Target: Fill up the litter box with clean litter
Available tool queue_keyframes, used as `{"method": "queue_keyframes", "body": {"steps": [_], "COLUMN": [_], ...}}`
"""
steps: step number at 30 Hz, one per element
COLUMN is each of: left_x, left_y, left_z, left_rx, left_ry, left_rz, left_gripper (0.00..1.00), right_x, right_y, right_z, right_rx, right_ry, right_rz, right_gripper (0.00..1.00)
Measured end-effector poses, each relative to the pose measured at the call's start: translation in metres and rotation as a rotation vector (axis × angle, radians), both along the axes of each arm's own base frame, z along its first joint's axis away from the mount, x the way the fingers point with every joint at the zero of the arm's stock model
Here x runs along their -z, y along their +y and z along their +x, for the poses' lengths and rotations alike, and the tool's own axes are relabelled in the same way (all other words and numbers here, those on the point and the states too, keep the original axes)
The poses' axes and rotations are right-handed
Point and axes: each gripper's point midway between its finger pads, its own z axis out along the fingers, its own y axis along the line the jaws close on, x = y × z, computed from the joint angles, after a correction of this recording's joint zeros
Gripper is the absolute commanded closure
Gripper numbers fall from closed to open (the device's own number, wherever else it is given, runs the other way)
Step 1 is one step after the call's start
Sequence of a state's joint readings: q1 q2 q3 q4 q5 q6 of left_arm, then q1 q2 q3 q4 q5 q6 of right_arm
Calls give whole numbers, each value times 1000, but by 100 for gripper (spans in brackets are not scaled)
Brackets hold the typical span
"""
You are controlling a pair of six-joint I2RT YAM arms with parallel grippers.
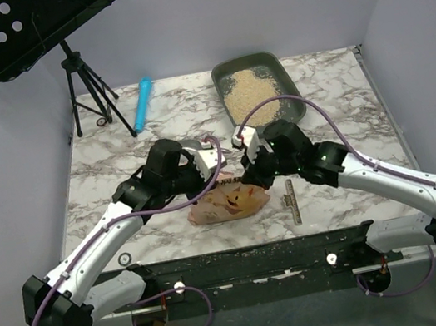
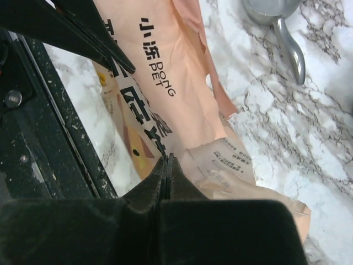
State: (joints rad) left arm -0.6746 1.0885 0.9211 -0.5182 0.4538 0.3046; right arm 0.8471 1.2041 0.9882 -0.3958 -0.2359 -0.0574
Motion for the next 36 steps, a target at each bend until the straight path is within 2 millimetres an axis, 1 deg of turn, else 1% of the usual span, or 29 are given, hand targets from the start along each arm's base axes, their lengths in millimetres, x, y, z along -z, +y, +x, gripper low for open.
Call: {"method": "queue_keyframes", "body": {"steps": [2, 5, 6, 7, 9, 11, 14, 17, 20, 22, 24, 26, 31, 36], "left_x": [-5, -3, 0, 3, 11, 19, 20, 22, 23, 22, 22, 21, 21, 22], "left_y": [4, 8, 9, 10, 13, 16, 16, 17, 15, 15, 15, 15, 15, 15], "left_z": [6, 10, 11, 10, 6, -1, -4, -4, -4, -3, -2, -2, -3, -4], "left_rx": [-12, -23, -26, -28, -29, -31, -47, -72, -88, -98, -111, -116, -130, -132], "left_ry": [-24, -38, -43, -50, -64, -67, -89, -98, -103, -105, -105, -108, -107, -107], "left_rz": [-7, -4, -7, -12, -30, -44, -87, -109, -115, -116, -115, -117, -118, -119], "left_gripper": [100, 100, 100, 100, 100, 100, 100, 100, 100, 100, 100, 100, 100, 100], "right_x": [-1, 4, 5, 7, 10, 7, 0, -11, -27, -36, -39, -36, -16, 5], "right_y": [5, 10, 11, 12, 14, 14, 10, 4, 2, 4, 5, 4, 2, 5], "right_z": [5, 12, 13, 12, 11, 14, 22, 30, 38, 39, 38, 33, 20, 19], "right_rx": [-3, -9, -14, -25, -44, -55, -65, -88, -146, -207, -266, -324, -436, -491], "right_ry": [-8, -12, -11, -8, -8, -32, -95, -181, -287, -352, -398, -413, -377, -333], "right_rz": [1, -4, -4, -6, -12, -10, -14, -27, -46, -58, -73, -97, -148, -175], "right_gripper": [100, 100, 95, 78, 53, 44, 37, 36, 35, 34, 34, 34, 35, 35]}}
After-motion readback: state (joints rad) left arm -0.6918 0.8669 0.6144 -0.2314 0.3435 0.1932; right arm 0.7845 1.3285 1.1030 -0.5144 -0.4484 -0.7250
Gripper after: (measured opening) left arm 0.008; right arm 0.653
